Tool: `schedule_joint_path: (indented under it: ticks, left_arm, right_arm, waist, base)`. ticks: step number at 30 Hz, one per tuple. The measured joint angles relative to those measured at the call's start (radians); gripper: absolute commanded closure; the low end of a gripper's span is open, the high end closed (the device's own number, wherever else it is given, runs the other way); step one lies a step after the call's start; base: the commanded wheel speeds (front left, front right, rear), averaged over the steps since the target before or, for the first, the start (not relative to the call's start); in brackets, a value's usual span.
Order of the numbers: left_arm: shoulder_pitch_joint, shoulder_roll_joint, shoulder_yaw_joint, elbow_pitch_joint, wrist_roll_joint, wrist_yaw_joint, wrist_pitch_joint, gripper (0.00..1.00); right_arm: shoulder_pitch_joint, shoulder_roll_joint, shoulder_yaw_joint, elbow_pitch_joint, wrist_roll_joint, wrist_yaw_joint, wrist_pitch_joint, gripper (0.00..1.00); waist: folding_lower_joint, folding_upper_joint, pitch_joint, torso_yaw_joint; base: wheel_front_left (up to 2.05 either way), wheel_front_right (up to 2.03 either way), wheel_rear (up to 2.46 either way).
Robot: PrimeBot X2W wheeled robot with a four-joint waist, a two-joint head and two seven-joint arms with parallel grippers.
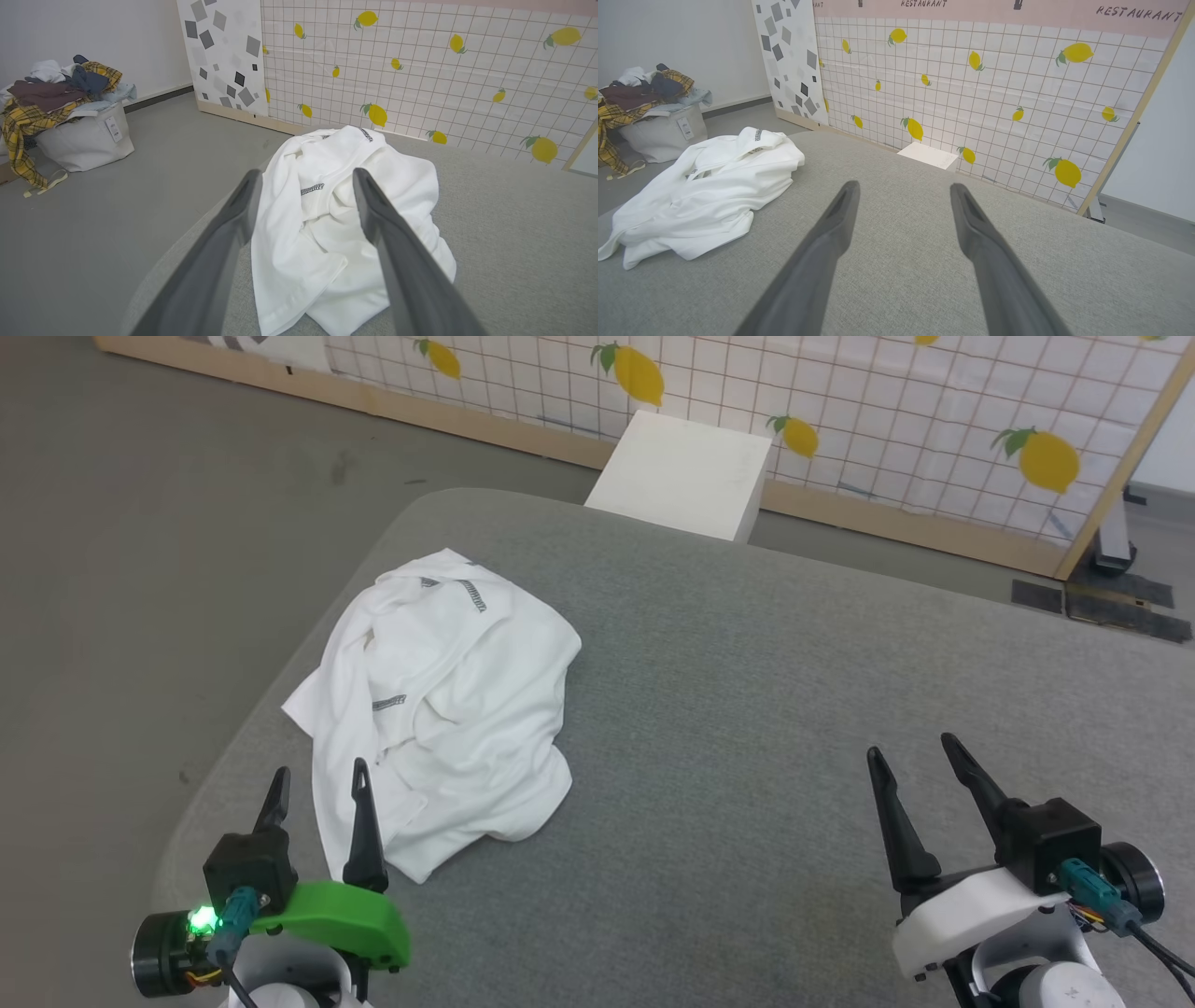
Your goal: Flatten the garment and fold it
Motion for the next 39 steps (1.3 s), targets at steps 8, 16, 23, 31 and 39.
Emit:
schedule_joint_path:
  ticks: [8, 16, 23, 31, 39]
  left_arm:
    - [0.003, 0.016, -0.010, 0.003, -0.020, 0.010, -0.010, 0.00]
    - [0.003, 0.029, -0.022, 0.010, -0.047, 0.026, -0.027, 0.00]
    - [0.003, 0.036, -0.032, 0.016, -0.061, 0.042, -0.036, 0.00]
    - [0.003, 0.050, -0.044, 0.023, -0.090, 0.052, -0.049, 0.00]
    - [0.003, 0.062, -0.057, 0.037, -0.117, 0.064, -0.068, 0.00]
  right_arm:
    - [-0.009, 0.000, 0.004, 0.002, 0.007, 0.000, -0.009, 0.00]
    - [-0.015, 0.000, 0.008, 0.007, 0.014, 0.000, -0.020, 0.00]
    - [-0.018, 0.000, 0.008, 0.012, 0.022, 0.000, -0.027, 0.00]
    - [-0.018, 0.001, 0.011, 0.012, 0.023, 0.000, -0.034, 0.00]
    - [-0.028, 0.001, 0.014, 0.017, 0.025, 0.000, -0.041, 0.00]
  waist:
    - [0.0000, 0.0000, 0.004, 0.037]
    - [0.0000, 0.0000, 0.006, 0.072]
    - [0.0000, 0.0000, 0.006, 0.102]
    - [0.0000, 0.0000, 0.008, 0.136]
    - [0.0000, 0.0000, 0.016, 0.170]
  base:
    - [0.00, 0.00, 0.00]
    - [0.00, 0.00, 0.00]
    - [0.00, 0.00, 0.00]
    - [0.00, 0.00, 0.00]
    - [0.00, 0.00, 0.00]
